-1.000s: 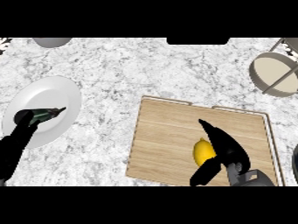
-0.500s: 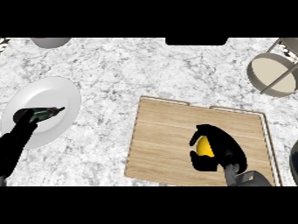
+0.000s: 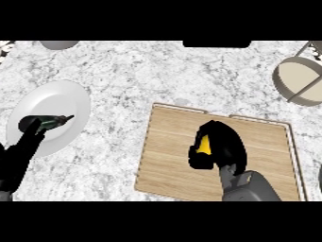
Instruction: Pick the lemon from the tray and place it in the tiered basket
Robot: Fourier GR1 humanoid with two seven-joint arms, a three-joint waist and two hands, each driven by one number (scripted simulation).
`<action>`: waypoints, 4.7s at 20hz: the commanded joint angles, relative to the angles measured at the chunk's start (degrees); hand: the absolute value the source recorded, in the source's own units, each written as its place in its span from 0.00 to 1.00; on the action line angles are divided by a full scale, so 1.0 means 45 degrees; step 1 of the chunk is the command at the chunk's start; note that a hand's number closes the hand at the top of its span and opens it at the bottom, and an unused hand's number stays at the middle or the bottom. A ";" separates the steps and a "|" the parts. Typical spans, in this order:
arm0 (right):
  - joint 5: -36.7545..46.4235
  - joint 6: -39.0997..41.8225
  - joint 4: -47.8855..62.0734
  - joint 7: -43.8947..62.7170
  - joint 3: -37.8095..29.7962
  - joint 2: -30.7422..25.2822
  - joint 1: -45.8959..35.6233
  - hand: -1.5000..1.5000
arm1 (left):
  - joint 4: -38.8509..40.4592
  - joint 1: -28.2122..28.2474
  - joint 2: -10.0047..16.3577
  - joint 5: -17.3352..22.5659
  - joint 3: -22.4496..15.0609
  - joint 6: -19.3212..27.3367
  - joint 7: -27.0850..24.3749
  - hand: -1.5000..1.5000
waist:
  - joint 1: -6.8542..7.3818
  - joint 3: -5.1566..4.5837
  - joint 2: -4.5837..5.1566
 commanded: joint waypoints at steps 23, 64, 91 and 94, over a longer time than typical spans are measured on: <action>0.7379 -0.1717 0.3159 0.4311 -0.2314 0.1024 -0.9038 1.00 | 0.0040 0.0331 0.0287 0.0131 0.0607 -0.0533 0.0109 0.50 | -0.0169 0.0002 -0.0015; 0.7568 -0.5231 1.6699 -0.8927 -0.6542 -0.7987 -1.3160 1.00 | 0.0879 -0.1224 -0.0232 -0.0554 0.0568 -0.0781 0.0241 0.50 | 0.0529 0.0008 0.0379; 0.6408 -0.2142 1.9265 -0.7404 -0.8107 -0.8948 -1.3558 0.00 | -0.0194 -0.0813 -0.0602 -0.0653 0.0465 -0.0677 0.0859 0.50 | 0.0625 0.0043 0.0361; 0.6159 -0.2728 1.8631 -0.7369 -0.8353 -0.8972 -1.3930 0.00 | 0.0225 -0.0433 -0.0285 -0.0634 0.0714 -0.1060 0.0193 0.50 | 0.0589 0.0028 0.0318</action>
